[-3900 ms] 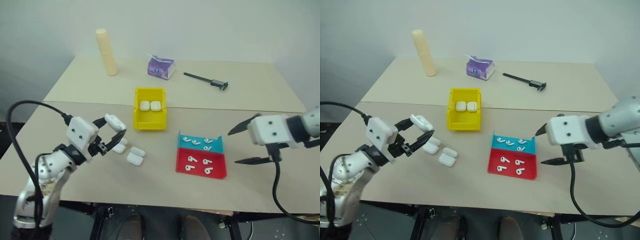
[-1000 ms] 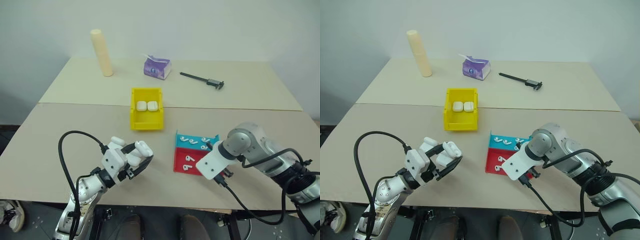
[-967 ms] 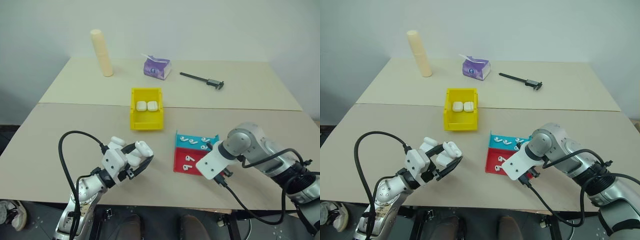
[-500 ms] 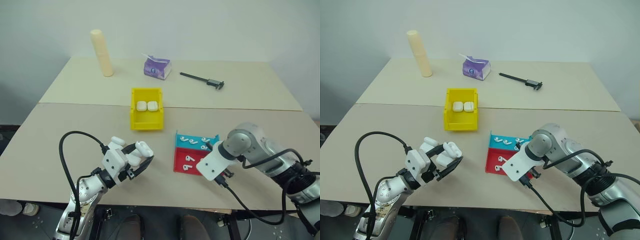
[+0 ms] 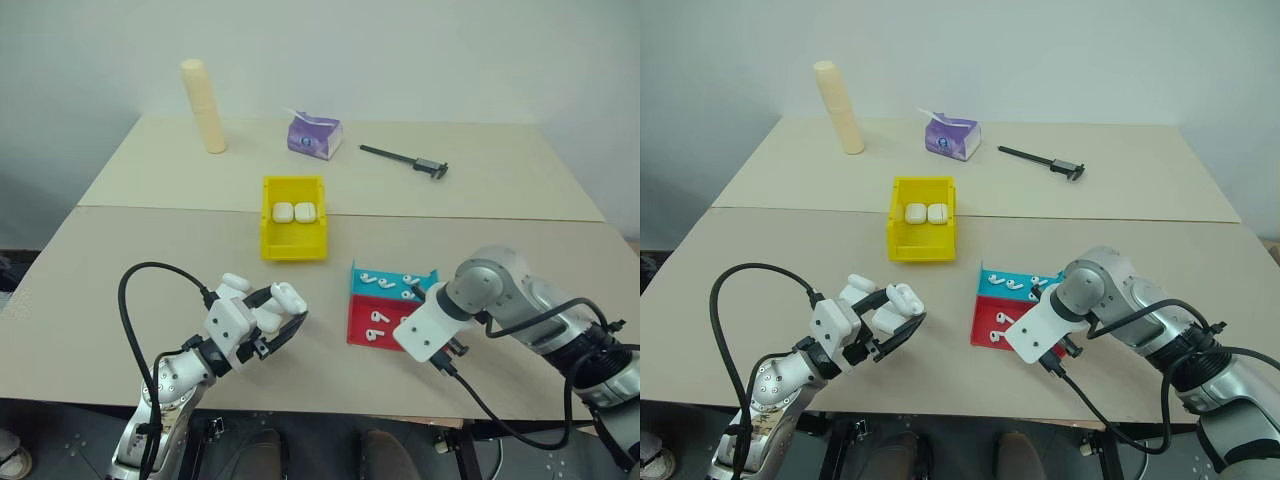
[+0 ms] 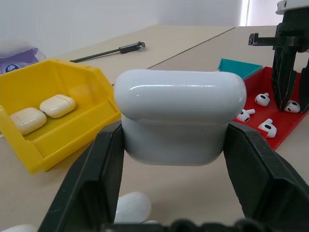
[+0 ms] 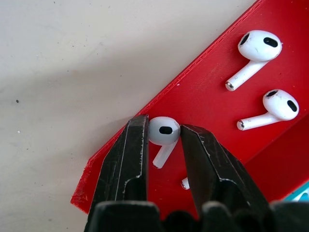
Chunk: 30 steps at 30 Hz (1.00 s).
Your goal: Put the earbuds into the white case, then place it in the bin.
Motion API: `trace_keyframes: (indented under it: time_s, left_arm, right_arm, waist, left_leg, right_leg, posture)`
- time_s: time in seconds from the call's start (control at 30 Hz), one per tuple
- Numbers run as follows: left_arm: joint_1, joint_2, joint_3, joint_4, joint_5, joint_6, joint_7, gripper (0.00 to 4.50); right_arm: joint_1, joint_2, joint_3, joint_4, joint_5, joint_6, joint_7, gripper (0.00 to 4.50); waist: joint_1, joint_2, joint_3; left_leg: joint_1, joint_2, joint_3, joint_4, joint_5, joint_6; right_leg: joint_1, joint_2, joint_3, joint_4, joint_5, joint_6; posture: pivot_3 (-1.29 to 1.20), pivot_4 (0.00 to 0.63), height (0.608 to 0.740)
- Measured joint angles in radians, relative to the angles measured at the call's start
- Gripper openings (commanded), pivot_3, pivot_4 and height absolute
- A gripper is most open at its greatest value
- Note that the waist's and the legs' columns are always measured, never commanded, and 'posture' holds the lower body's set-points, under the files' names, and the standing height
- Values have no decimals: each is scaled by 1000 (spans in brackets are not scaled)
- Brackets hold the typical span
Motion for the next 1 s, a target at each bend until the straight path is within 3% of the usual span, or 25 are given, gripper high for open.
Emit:
trace_keyframes:
  time_s: [0.63, 0.8, 1.0]
  left_arm:
    - [-107, 7, -21, -9, -91, 25, -93, 2784]
    - [-122, 9, -20, 5, -101, 25, -113, 2784]
    - [-120, 9, -20, 8, -101, 25, -119, 2784]
  right_arm:
    - [82, -43, -191, -158, 190, 262, -15, 1394]
    - [86, -60, -187, -155, 180, 240, -24, 1394]
    - [77, -49, -113, -108, 119, 83, -30, 1394]
  waist:
    - [1, 0, 0]
    - [0, 0, 0]
    - [0, 0, 0]
  left_leg:
    - [-1, 0, 0, 0, 0, 0]
    - [-1, 0, 0, 0, 0, 1]
    - [-1, 0, 0, 0, 0, 1]
  right_leg:
    - [-1, 0, 0, 0, 0, 0]
    - [-1, 0, 0, 0, 0, 0]
    - [-1, 0, 0, 0, 0, 0]
  posture:
    - [0, 150, 740]
    - [0, 150, 740]
    - [0, 150, 740]
